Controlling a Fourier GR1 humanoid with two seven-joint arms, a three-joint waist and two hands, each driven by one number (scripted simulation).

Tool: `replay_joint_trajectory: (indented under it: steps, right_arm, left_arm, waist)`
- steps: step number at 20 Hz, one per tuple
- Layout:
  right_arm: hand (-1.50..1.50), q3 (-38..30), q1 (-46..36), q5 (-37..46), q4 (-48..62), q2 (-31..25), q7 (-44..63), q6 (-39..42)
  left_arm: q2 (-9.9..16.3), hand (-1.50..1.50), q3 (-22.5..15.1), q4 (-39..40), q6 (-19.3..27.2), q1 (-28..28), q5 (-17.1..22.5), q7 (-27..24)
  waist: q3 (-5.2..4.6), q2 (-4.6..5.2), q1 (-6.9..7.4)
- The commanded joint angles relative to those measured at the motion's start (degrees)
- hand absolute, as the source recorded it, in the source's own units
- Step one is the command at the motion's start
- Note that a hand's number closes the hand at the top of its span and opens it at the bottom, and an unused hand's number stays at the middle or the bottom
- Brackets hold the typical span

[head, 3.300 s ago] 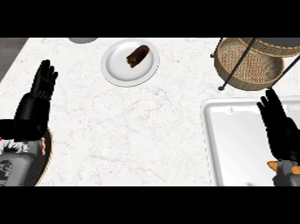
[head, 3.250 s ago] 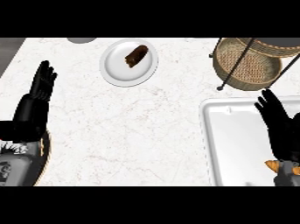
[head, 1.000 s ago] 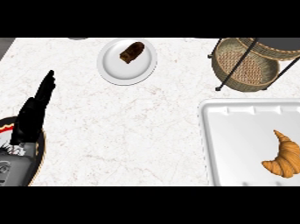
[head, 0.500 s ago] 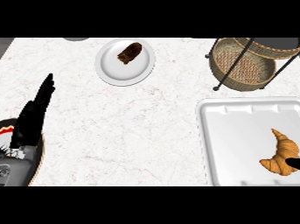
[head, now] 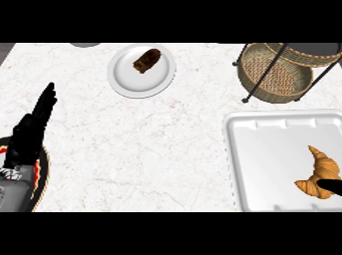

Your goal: Pick the croissant from the tray and place it in the tiered basket

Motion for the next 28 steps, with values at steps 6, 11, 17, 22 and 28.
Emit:
replay_joint_trajectory:
  steps: [6,11,17,22,28]
  right_arm:
    - [-1.50,0.31,-4.46,4.63,2.59,4.90,13.66,3.73]
    - [-1.50,-1.04,-7.63,6.98,5.90,8.48,13.65,3.95]
    - [-1.50,-1.46,-6.94,9.66,6.14,10.96,13.65,4.77]
    - [-1.50,-2.76,-9.64,9.48,10.03,12.95,11.94,4.65]
    - [-1.50,-5.56,-12.11,8.51,15.97,14.45,7.55,5.86]
  left_arm:
    - [-0.23,0.00,0.94,0.38,-0.89,1.72,0.24,-2.04]
    - [-2.12,0.00,0.00,2.44,0.76,1.07,-1.76,-3.87]
    - [-0.35,0.00,1.24,0.38,-1.42,1.09,-0.81,-0.80]
    - [-1.17,0.00,1.59,-0.47,-0.53,-0.63,-1.52,1.17]
    - [-1.51,0.00,1.37,-3.10,-1.00,2.00,-2.17,0.53]
  waist:
    - [-0.03,-0.04,-0.07]
    - [-0.03,0.06,-0.35]
    - [0.09,-0.22,-0.45]
    - [0.14,-0.16,-0.53]
    - [0.18,-0.18,-0.30]
